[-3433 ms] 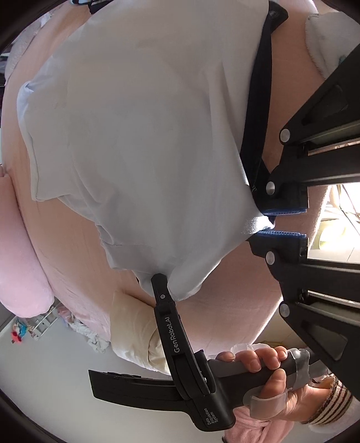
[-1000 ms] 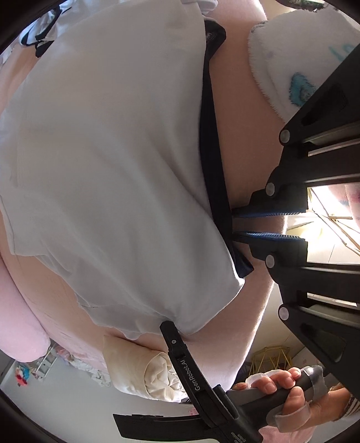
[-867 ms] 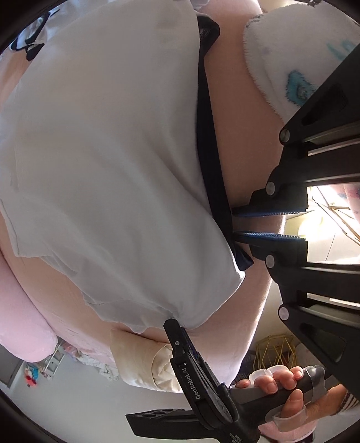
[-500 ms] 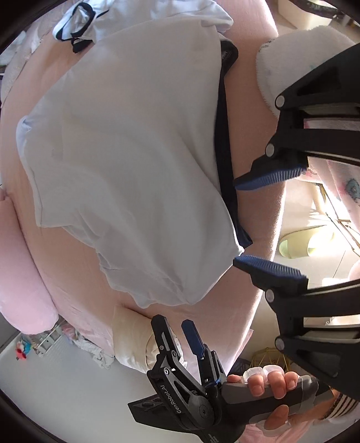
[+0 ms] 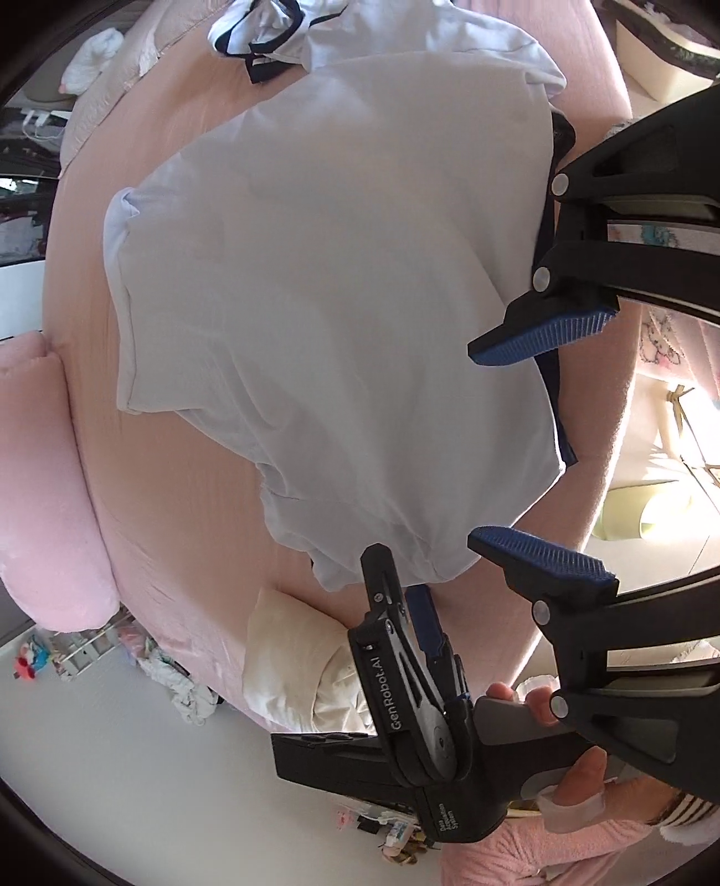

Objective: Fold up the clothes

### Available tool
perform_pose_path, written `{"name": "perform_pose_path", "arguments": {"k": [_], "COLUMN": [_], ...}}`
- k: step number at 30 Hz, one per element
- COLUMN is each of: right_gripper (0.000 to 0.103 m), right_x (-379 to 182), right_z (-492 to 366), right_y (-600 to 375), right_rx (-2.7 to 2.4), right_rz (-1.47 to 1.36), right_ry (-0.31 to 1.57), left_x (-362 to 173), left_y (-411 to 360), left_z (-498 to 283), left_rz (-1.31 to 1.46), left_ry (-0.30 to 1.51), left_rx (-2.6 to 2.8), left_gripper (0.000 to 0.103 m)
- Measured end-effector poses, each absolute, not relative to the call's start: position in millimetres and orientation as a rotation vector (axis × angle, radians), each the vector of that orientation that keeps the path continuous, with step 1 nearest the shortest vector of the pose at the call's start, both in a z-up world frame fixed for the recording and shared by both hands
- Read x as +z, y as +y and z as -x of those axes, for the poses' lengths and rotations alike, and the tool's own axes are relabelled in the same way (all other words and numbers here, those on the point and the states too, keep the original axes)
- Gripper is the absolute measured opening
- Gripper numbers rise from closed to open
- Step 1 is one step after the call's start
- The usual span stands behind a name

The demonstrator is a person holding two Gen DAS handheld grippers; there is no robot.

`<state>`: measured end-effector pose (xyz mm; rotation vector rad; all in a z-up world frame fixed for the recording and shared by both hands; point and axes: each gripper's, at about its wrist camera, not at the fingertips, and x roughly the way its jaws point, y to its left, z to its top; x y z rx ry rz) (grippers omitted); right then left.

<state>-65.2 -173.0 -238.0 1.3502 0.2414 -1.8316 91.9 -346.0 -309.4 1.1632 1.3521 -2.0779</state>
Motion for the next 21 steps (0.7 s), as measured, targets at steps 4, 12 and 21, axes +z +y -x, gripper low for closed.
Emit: {"name": "perform_pose_path", "arguments": {"k": [4, 12, 21], "right_gripper": [0.06, 0.062, 0.065], "right_x": [-232.4, -253.2, -293.4], "right_z": [85.0, 103.0, 109.2], "right_y": [-187.2, -177.0, -188.1], "right_rx": [-1.805, -1.731, -1.639], "right_rz": [-1.401, -1.462, -1.597], "right_ry": [0.195, -0.14, -0.169], "left_x": [-311.8, -310.4, -304.3], "left_y": [-348.0, -343.6, -325.9], "left_z": [-92.4, -94.8, -78.1], "left_rz": [-1.136, -1.049, -1.035], "left_ry": [1.373, 1.347, 1.135], "left_rx": [-2.07, -2.104, -2.222], "left_gripper": [0.064, 0.064, 0.044]}}
